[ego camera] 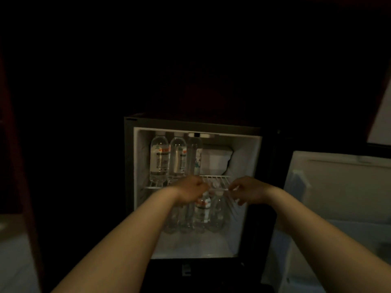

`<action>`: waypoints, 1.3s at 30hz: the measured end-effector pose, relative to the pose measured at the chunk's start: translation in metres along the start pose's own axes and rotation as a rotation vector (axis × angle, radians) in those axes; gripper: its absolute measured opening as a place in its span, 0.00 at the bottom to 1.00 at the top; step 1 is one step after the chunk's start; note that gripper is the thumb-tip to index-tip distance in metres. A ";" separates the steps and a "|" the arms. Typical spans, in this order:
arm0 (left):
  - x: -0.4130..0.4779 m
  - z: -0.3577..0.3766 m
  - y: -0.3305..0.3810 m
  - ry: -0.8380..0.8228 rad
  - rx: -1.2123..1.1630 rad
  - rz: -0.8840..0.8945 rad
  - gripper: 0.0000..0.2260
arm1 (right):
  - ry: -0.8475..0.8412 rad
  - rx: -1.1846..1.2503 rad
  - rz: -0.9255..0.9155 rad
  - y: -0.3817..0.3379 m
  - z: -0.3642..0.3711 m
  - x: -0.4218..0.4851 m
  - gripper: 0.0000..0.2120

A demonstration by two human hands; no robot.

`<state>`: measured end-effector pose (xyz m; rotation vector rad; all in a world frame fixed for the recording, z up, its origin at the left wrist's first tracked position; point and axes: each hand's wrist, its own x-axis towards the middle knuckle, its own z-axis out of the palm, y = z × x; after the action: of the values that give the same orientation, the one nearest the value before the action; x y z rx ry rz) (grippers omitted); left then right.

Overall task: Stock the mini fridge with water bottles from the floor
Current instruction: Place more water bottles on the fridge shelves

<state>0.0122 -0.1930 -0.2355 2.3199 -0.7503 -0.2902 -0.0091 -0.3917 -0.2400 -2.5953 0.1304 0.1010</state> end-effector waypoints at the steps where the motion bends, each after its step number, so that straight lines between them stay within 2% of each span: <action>1: -0.005 0.000 0.007 -0.061 0.030 -0.032 0.17 | -0.007 -0.008 0.028 0.004 -0.004 -0.010 0.15; 5: -0.026 0.005 0.037 -0.118 0.141 -0.034 0.21 | -0.016 0.009 0.103 0.018 -0.019 -0.058 0.16; 11: -0.050 0.035 0.099 -0.212 0.211 0.034 0.24 | -0.008 -0.006 0.095 0.029 -0.047 -0.130 0.16; 21: -0.084 0.135 0.197 -0.381 0.245 0.096 0.25 | 0.051 -0.041 0.232 0.097 -0.074 -0.250 0.17; 30: -0.135 0.267 0.231 -0.526 0.366 0.274 0.22 | 0.089 0.036 0.437 0.190 -0.043 -0.381 0.14; 35: -0.165 0.350 0.234 -0.638 0.279 0.317 0.21 | 0.072 0.078 0.596 0.241 -0.009 -0.466 0.14; 39: -0.200 0.420 0.233 -0.734 0.127 0.330 0.16 | 0.096 0.057 0.733 0.281 0.035 -0.527 0.15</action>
<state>-0.4157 -0.4417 -0.3950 2.1375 -1.5184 -0.9890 -0.5654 -0.5743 -0.3616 -2.3655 1.0914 0.2279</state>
